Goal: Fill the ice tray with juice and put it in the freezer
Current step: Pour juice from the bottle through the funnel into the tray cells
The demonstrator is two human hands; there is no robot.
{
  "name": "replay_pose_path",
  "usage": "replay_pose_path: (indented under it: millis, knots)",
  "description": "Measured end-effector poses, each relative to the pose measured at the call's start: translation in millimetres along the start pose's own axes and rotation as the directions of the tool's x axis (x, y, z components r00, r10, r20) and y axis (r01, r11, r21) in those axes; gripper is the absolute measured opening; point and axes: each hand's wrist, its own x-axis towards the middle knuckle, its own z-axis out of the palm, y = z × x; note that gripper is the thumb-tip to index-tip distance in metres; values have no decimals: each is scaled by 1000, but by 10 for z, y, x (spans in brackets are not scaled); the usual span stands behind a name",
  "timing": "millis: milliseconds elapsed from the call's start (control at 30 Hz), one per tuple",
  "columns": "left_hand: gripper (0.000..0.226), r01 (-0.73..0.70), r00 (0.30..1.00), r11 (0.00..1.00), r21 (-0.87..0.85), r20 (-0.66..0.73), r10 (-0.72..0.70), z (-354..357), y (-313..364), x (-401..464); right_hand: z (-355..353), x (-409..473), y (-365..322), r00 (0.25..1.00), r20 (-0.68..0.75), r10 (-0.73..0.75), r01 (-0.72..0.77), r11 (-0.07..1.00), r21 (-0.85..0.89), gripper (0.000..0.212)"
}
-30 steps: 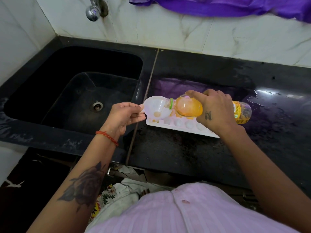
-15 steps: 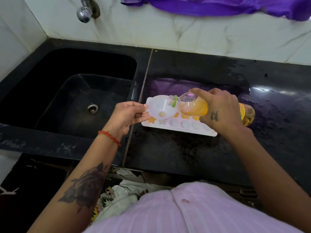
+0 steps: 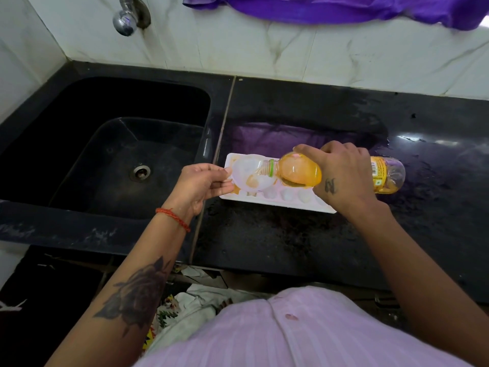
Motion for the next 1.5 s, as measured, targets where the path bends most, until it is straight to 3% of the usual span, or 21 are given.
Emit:
replay_pose_path:
  millis: [600, 1033, 1500]
  knots:
    - [10, -50, 998, 998, -34, 45, 51, 61, 59, -25, -122, -121, 113, 982, 108, 155, -180, 942, 285, 80]
    - [7, -19, 996, 1000, -10, 83, 20, 271, 17, -14, -62, -220, 274, 992, 52, 115, -119, 990, 71, 72]
    - [6, -8, 997, 1000, -4, 77, 8, 288, 9, -14, -61, -207, 274, 996, 11, 91, -92, 995, 36, 69]
